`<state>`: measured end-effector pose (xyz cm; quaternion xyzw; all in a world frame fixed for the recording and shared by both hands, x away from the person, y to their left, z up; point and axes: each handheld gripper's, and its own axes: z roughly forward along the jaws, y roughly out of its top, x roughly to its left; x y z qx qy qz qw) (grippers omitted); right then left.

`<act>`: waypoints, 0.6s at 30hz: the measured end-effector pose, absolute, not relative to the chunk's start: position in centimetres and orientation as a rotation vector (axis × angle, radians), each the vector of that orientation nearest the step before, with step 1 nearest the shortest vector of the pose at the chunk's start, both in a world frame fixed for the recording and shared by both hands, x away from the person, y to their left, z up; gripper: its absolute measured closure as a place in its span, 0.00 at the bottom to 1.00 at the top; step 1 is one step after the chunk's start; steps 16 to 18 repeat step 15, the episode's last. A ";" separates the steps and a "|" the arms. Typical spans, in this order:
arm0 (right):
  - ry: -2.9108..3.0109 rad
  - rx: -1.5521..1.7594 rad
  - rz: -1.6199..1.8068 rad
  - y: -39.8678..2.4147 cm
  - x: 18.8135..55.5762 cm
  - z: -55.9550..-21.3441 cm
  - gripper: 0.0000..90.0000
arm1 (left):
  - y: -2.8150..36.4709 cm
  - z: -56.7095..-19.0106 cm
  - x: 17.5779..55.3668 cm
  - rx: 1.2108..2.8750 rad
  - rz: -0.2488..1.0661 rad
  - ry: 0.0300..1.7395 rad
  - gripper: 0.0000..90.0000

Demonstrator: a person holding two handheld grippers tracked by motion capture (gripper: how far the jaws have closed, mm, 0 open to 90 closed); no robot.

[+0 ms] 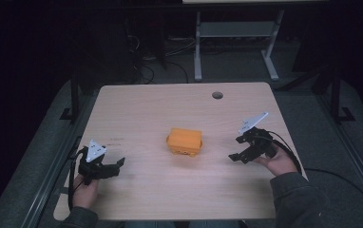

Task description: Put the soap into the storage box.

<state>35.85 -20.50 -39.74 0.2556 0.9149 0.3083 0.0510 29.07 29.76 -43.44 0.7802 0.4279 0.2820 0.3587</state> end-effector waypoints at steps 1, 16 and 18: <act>2.786 0.790 0.936 -20.7 35.7 -40.0 0.23 | 29.7 -43.5 29.1 2.015 0.727 1.102 0.16; 2.712 0.870 0.978 -23.3 32.6 -42.2 0.22 | 29.6 -43.6 29.1 2.022 0.729 1.094 0.16; 2.712 0.870 0.978 -23.3 32.6 -42.2 0.22 | 29.6 -43.6 29.1 2.022 0.729 1.094 0.16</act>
